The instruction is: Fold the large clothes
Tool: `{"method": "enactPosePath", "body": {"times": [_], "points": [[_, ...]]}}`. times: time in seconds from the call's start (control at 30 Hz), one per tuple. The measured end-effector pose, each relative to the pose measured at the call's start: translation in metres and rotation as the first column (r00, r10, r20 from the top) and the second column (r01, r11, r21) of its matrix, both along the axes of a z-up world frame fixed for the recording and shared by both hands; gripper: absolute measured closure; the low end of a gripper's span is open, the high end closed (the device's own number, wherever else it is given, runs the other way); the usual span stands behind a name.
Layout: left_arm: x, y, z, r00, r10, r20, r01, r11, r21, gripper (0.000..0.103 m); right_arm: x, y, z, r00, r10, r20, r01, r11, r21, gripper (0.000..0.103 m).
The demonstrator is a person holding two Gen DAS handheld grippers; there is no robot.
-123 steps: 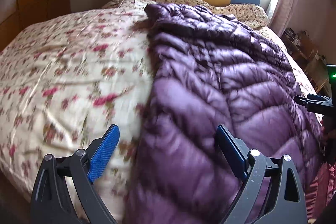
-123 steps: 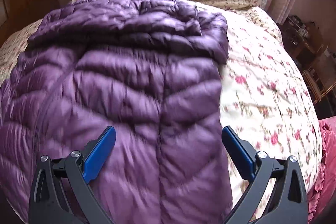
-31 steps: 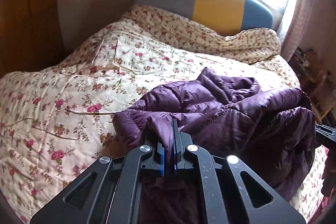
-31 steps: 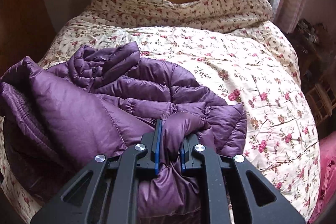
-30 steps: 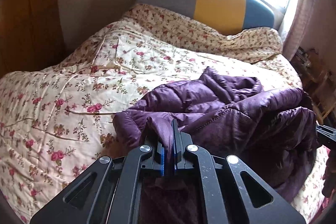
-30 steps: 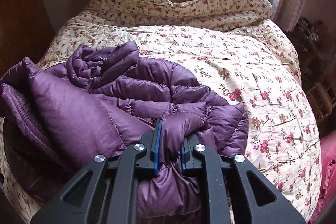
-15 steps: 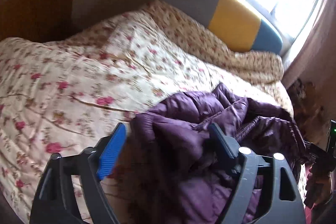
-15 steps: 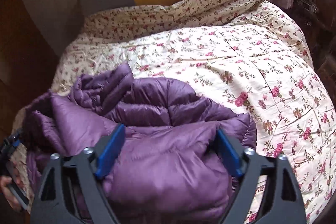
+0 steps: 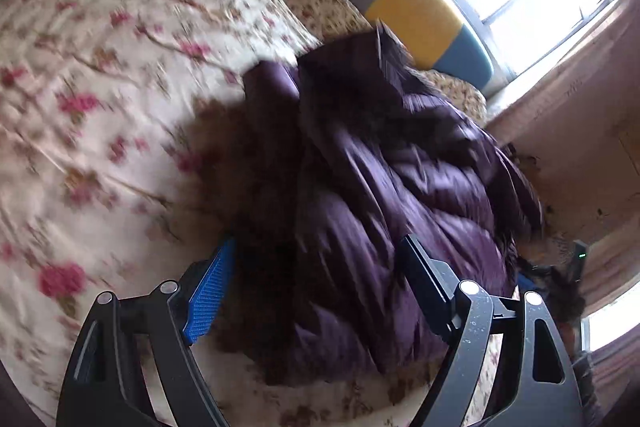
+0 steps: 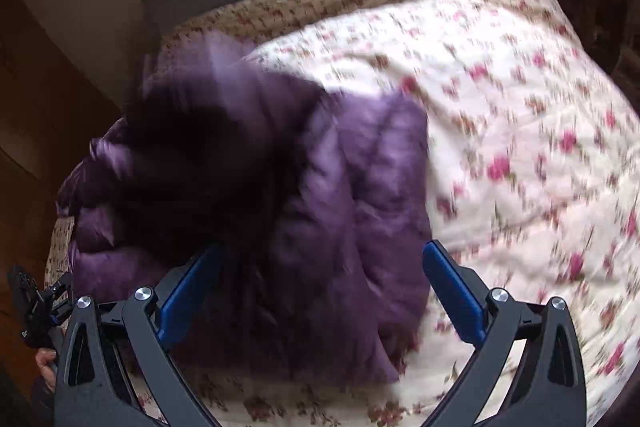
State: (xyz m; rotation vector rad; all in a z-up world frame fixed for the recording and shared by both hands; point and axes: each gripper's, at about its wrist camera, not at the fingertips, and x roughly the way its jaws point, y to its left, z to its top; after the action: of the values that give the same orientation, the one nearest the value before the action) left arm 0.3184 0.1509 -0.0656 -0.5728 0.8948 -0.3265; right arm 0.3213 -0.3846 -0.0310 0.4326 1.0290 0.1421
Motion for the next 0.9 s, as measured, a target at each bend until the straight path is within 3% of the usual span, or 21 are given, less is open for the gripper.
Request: {"method": "enactPosePath", "body": {"times": [0.07, 0.13, 0.2, 0.23, 0.3, 0.4, 0.57, 0.9], "points": [[0.000, -0.008, -0.004, 1.000, -0.013, -0.003, 0.013, 1.000, 0.009, 0.028, -0.002, 0.005, -0.010, 1.000, 0.016, -0.020, -0.016, 1.000, -0.013, 0.002], [0.001, -0.015, -0.005, 1.000, -0.024, -0.005, 0.025, 0.999, 0.024, 0.046, -0.003, 0.012, -0.012, 0.999, 0.034, -0.013, -0.035, 0.999, -0.037, 0.006], [-0.003, -0.020, -0.003, 0.999, -0.044, 0.006, 0.044, 0.998, 0.036, 0.060, -0.005, 0.018, -0.009, 0.999, 0.048, -0.015, -0.049, 0.998, -0.039, 0.034], [-0.005, -0.022, -0.002, 0.999, -0.052, 0.011, 0.051, 0.998, 0.044, 0.067, -0.006, 0.021, -0.006, 0.998, 0.060, -0.013, -0.061, 0.997, -0.050, 0.042], [-0.010, -0.025, 0.000, 0.998, -0.068, 0.017, 0.067, 0.996, 0.062, 0.075, -0.011, 0.029, 0.003, 0.996, 0.089, -0.002, -0.088, 0.991, -0.096, 0.068], [-0.020, -0.025, 0.002, 0.996, -0.090, 0.024, 0.088, 0.994, 0.064, 0.082, -0.025, 0.037, 0.016, 0.993, 0.117, 0.012, -0.114, 0.984, -0.138, 0.082], [-0.044, -0.021, 0.004, 0.993, -0.117, 0.033, 0.115, 0.991, 0.070, 0.084, -0.057, 0.044, 0.029, 0.988, 0.154, 0.015, -0.149, 0.974, -0.173, 0.085], [-0.162, -0.003, 0.002, 0.988, -0.156, 0.016, 0.154, 0.986, 0.066, 0.084, -0.176, 0.071, 0.043, 0.960, 0.278, -0.030, -0.279, 0.940, -0.195, 0.085]]}}
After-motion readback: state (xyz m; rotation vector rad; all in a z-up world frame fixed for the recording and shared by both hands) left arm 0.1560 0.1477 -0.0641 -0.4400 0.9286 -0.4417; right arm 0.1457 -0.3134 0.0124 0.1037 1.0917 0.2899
